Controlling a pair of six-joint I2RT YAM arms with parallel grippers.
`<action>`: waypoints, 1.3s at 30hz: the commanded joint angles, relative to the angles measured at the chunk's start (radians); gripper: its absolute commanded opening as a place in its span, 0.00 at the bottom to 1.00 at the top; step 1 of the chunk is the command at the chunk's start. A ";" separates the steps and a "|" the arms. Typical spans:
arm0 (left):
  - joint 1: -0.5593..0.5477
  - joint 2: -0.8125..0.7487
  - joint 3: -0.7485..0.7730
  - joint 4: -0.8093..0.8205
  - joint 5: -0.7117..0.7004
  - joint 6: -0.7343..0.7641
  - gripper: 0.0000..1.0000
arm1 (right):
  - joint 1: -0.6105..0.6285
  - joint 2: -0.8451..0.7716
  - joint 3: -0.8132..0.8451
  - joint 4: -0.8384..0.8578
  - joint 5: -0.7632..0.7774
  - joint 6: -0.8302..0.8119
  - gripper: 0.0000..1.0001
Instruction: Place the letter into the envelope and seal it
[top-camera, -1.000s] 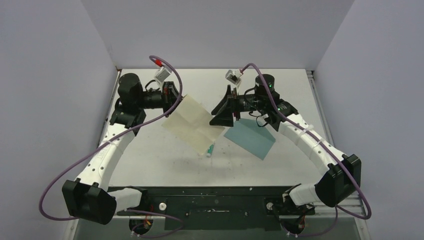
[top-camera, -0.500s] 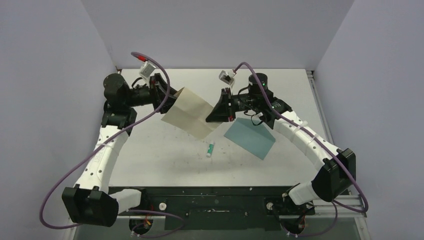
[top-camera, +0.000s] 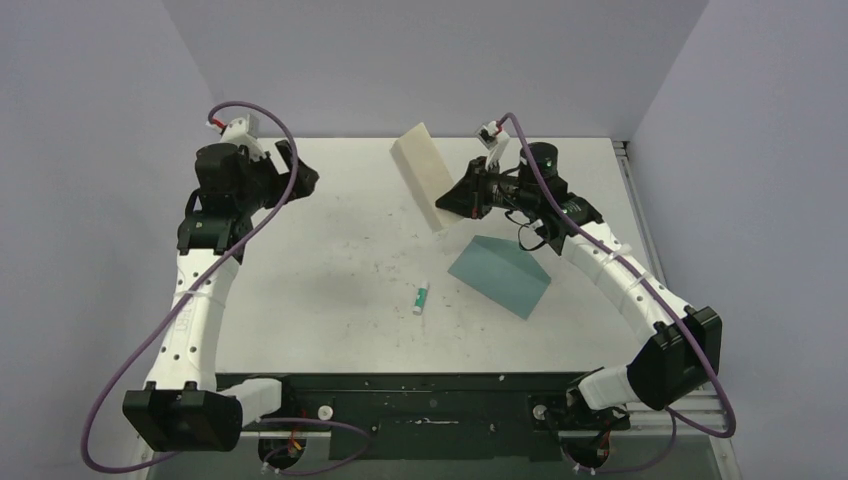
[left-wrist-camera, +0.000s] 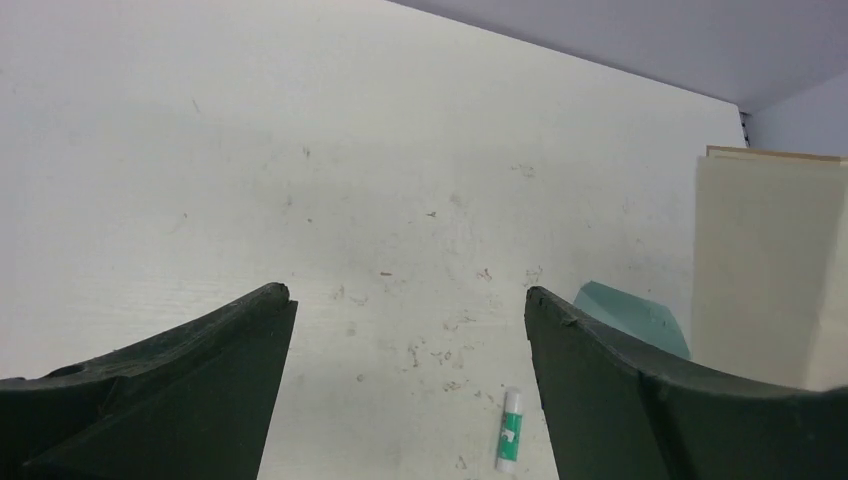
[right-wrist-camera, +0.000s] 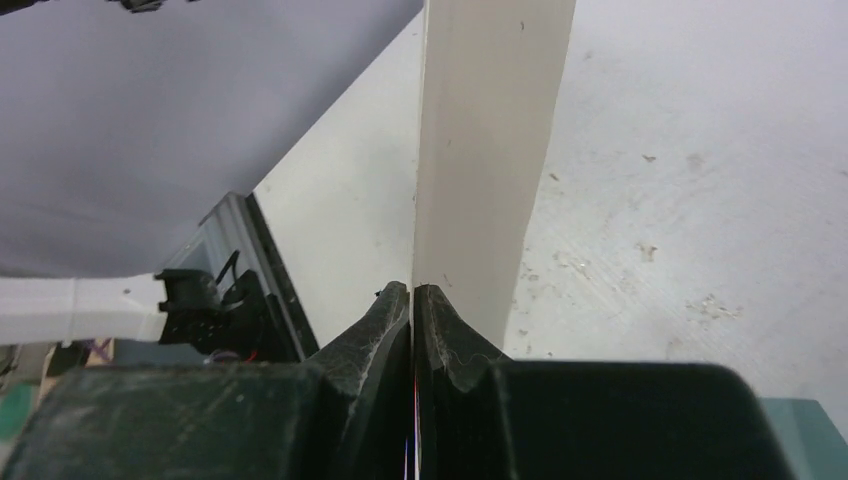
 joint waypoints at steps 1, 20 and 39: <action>0.012 0.006 0.069 -0.086 -0.072 -0.091 0.84 | 0.004 -0.045 0.039 0.001 0.229 -0.009 0.05; -0.315 0.006 -0.156 0.768 0.315 -0.712 0.78 | 0.105 -0.072 -0.087 0.538 0.077 0.436 0.05; -0.329 0.022 -0.168 0.768 0.308 -0.759 0.57 | 0.180 0.001 -0.178 0.821 0.037 0.697 0.05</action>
